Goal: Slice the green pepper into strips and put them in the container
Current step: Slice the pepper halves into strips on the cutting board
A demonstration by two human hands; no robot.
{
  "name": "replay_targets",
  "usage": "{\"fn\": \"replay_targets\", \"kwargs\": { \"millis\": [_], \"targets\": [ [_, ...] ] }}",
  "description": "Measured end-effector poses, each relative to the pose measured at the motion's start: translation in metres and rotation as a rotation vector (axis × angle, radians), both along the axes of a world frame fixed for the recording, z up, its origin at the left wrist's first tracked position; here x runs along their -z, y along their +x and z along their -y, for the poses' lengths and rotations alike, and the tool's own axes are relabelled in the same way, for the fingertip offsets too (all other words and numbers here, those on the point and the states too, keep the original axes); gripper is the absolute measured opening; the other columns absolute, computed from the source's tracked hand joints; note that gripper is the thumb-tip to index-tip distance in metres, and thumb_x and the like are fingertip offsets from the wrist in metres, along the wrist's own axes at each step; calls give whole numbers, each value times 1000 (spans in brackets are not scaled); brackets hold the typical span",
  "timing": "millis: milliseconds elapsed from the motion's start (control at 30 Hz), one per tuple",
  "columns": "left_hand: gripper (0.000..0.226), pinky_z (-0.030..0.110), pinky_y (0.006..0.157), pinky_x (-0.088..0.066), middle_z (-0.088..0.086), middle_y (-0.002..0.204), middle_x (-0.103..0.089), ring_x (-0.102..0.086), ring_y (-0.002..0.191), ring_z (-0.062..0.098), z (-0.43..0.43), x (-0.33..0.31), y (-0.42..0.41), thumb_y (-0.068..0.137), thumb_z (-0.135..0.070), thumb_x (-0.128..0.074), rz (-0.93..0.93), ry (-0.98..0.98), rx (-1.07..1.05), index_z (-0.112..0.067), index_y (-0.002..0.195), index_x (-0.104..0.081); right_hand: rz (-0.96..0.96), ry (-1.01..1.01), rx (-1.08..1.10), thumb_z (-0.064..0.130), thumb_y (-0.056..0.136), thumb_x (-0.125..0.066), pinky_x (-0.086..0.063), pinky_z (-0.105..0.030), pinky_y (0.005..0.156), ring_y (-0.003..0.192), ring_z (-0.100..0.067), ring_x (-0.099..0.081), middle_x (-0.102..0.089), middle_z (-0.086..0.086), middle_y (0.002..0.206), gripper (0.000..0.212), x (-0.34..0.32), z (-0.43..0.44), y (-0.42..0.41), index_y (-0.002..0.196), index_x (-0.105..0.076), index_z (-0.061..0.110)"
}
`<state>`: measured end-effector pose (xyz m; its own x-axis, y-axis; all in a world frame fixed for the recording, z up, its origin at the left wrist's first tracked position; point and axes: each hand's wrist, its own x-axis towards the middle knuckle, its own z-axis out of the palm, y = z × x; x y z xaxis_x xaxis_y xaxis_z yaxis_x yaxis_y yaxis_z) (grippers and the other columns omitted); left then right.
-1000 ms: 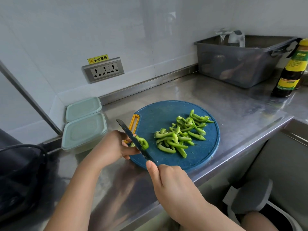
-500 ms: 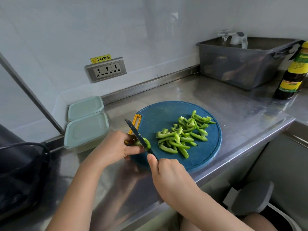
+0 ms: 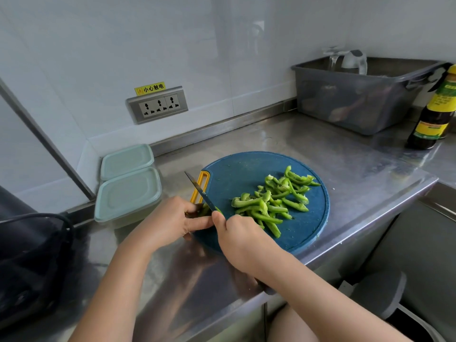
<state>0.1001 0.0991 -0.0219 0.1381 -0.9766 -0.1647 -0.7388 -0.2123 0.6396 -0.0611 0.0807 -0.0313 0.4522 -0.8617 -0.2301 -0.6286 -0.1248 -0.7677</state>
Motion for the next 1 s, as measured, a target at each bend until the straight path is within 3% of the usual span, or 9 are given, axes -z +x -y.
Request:
{"fn": "replay_targets", "kwargs": {
  "millis": [67,167,267,400,500,633,767,900,1000],
  "targets": [
    [48,36,66,-55,5,58,-59,-61,53,9,1,3,3,66,-59,-69,-2,-2,6,-16,87,-74,-28,131,-16,15,102,-27,-47,-41,66,81,-32,-56,-49,-15,86,27,-10,7,1,118,-46,4],
    [33,32,67,-53,-1,61,-60,-61,57,8,2,5,6,72,-44,-76,-19,6,26,-23,96,-74,-118,184,-82,37,102,-21,-44,-33,52,52,-26,-49,-51,-14,66,48,-14,25,10,87,-49,1],
    [43,27,67,-47,0,71,-65,-59,62,7,-1,1,5,64,-41,-81,-98,65,83,-39,105,-67,-270,303,-32,56,97,-15,-40,-31,55,52,-25,-44,-48,-15,63,66,-25,30,17,73,-43,1],
    [49,20,64,-50,-10,84,-70,-62,64,4,-4,-5,0,68,-23,-82,-231,106,89,-34,112,-61,-319,198,-67,41,102,-15,-55,-37,68,59,-26,-52,-51,-16,67,44,-19,34,27,69,-32,17],
    [47,22,63,-54,1,104,-62,-66,71,10,-2,-1,-3,74,-13,-78,-320,114,-12,-21,115,-56,-173,289,11,43,101,-22,-44,-29,57,52,-24,-48,-53,-15,65,45,-16,40,16,83,-44,7],
    [31,23,57,-56,8,89,-63,-64,69,17,2,6,-3,80,-2,-71,-440,90,-188,-11,105,-56,142,478,76,57,94,-29,-33,-21,43,36,-15,-36,-41,0,46,53,-21,45,-19,69,-45,13],
    [21,17,52,-53,11,79,-69,-67,58,10,4,7,-2,81,-1,-70,-457,123,-247,1,101,-63,286,593,12,61,92,-32,-28,-17,36,34,-13,-30,-35,1,45,54,-28,31,-43,68,-43,14],
    [12,17,48,-51,6,63,-67,-64,49,8,5,7,-3,81,-4,-70,-472,109,-326,2,89,-64,160,125,6,59,93,-33,-28,-21,39,32,-15,-32,-34,2,41,57,-11,2,-48,59,-40,13],
    [9,17,42,-48,1,49,-64,-62,42,10,4,6,-9,86,-8,-67,-437,122,-324,-5,79,-63,67,-157,-53,57,94,-30,-25,-29,48,45,-15,-27,-28,0,47,61,1,-20,-49,53,-28,13]
  ]
}}
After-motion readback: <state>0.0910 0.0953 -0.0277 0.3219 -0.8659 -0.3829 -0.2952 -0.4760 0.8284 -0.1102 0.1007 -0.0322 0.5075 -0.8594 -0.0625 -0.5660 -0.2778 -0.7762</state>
